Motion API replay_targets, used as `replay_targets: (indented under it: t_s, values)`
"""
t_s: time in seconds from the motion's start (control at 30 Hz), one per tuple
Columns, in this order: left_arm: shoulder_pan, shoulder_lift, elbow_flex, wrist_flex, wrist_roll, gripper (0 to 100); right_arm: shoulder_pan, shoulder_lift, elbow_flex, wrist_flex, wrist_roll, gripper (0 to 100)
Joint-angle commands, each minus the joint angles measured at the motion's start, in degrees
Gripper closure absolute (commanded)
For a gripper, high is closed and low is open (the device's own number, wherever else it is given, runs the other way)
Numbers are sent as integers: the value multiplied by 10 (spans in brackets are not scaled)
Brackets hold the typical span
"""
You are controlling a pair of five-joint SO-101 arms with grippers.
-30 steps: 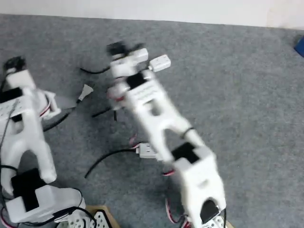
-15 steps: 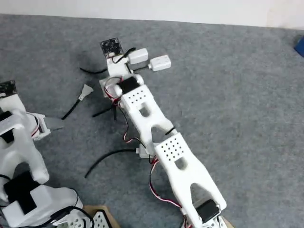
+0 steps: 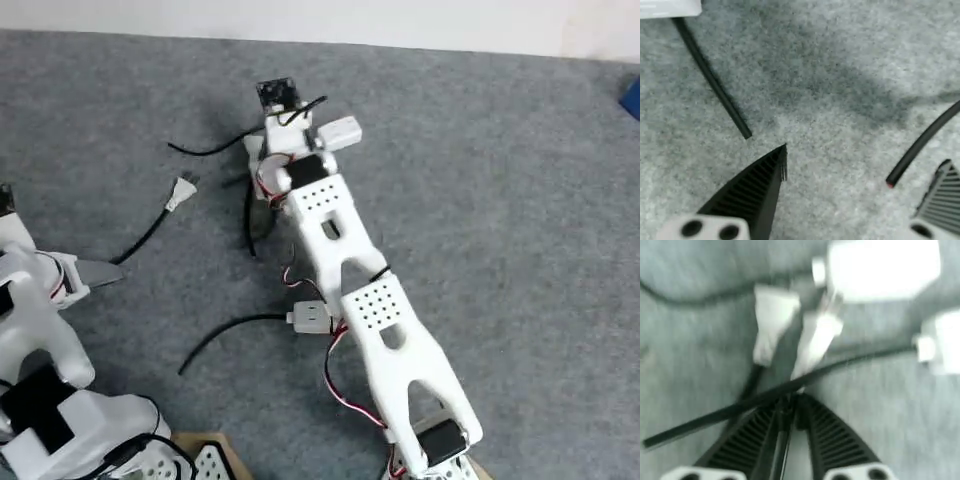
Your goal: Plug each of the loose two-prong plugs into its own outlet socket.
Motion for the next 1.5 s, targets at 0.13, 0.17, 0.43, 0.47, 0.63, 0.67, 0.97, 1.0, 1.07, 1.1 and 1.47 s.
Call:
replay_targets:
  t_s: [0.13,0.17,0.43,0.47,0.63,0.67,0.97,1.0,1.07,1.1,1.47]
  values:
    - [43,-26,-2,-11,-4,571,77,-226,-1,227,86,993]
    - [49,-26,-1,-11,-4,571,90,-265,49,227,106,993]
    - [94,-26,0,-13,-4,571,122,-554,593,218,443,991]
    - [98,-26,2,-20,-4,571,122,-581,665,208,478,991]
    - [99,-25,5,-34,-5,571,162,-686,984,26,569,991]
    - [99,-25,5,-34,-6,571,178,-700,1035,-28,569,991]
    - [97,-26,15,-34,-39,571,239,-720,1174,-202,574,990]
    - [97,-26,15,-34,-39,571,241,-720,1174,-204,572,989]
    - [97,-26,24,-43,-39,571,238,-721,1177,-204,567,985]
    - [99,-26,29,-53,-39,571,230,-724,1178,-204,556,971]
    - [110,-26,54,-100,-39,571,129,-720,1178,-243,442,717]
